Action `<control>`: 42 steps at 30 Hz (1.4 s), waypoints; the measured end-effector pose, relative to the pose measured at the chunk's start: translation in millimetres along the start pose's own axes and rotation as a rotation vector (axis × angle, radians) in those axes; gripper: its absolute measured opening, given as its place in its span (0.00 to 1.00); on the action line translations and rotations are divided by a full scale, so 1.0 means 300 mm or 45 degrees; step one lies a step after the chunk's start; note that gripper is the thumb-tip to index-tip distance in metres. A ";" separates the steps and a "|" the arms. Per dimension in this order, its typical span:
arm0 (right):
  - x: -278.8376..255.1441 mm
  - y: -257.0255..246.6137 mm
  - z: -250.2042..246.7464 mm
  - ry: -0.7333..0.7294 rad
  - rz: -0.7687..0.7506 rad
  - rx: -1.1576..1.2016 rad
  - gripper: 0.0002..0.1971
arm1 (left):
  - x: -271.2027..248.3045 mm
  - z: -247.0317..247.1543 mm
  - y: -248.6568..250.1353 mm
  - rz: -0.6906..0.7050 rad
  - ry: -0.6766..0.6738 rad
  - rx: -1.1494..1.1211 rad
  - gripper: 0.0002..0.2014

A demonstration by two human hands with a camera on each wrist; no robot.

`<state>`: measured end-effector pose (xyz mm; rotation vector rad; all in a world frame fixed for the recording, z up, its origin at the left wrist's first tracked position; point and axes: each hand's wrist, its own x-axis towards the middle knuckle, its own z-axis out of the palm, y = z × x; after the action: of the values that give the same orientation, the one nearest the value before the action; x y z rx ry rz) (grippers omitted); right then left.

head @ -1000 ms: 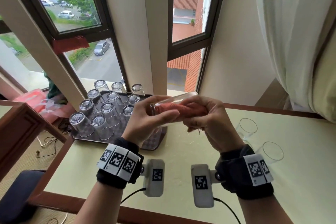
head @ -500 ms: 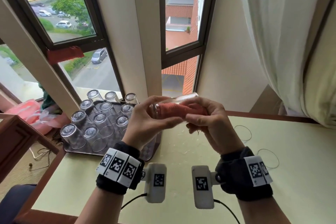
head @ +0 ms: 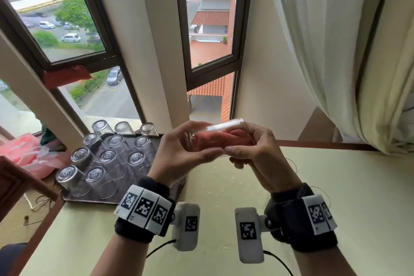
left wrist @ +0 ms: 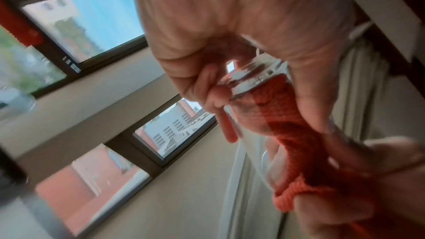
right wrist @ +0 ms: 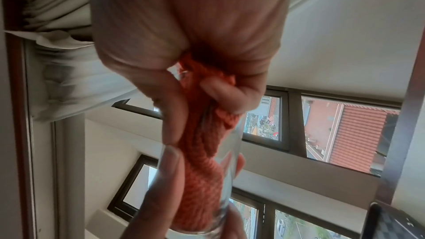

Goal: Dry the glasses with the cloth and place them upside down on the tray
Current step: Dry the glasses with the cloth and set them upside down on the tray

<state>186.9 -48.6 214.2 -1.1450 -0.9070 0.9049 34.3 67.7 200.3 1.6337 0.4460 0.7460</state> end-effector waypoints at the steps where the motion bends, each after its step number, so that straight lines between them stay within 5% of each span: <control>1: -0.001 0.001 -0.010 -0.001 0.032 -0.019 0.16 | -0.003 0.000 -0.004 0.036 -0.027 0.039 0.34; 9: -0.010 -0.003 0.014 0.074 -0.099 0.113 0.26 | -0.022 0.024 -0.003 -0.225 -0.009 -0.338 0.43; 12: -0.012 0.002 0.019 0.015 -0.116 -0.016 0.21 | -0.025 0.010 0.007 -0.107 0.027 -0.246 0.32; 18: -0.013 0.025 -0.013 -0.024 -0.073 0.011 0.17 | -0.044 0.003 -0.010 0.086 -0.060 -0.041 0.36; 24: -0.002 0.065 0.012 0.063 -0.143 0.062 0.29 | -0.052 0.014 -0.032 -0.268 0.099 -0.313 0.27; 27: -0.012 0.074 0.017 0.015 -0.071 -0.042 0.16 | -0.061 0.006 -0.039 -0.147 0.142 -0.140 0.27; 32: 0.001 0.086 0.002 0.070 -0.081 0.022 0.20 | -0.067 0.002 -0.045 0.046 0.040 0.055 0.32; 38: 0.020 0.072 0.035 0.085 -0.230 -0.118 0.26 | -0.044 -0.003 -0.047 -0.131 0.097 -0.033 0.31; 42: 0.031 0.078 0.035 -0.033 -0.074 -0.107 0.22 | -0.037 -0.035 -0.064 0.084 0.135 0.176 0.36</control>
<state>177.7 -32.3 194.1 -1.1749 -1.0029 0.8423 21.2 71.9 179.8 1.7504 0.5311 0.8704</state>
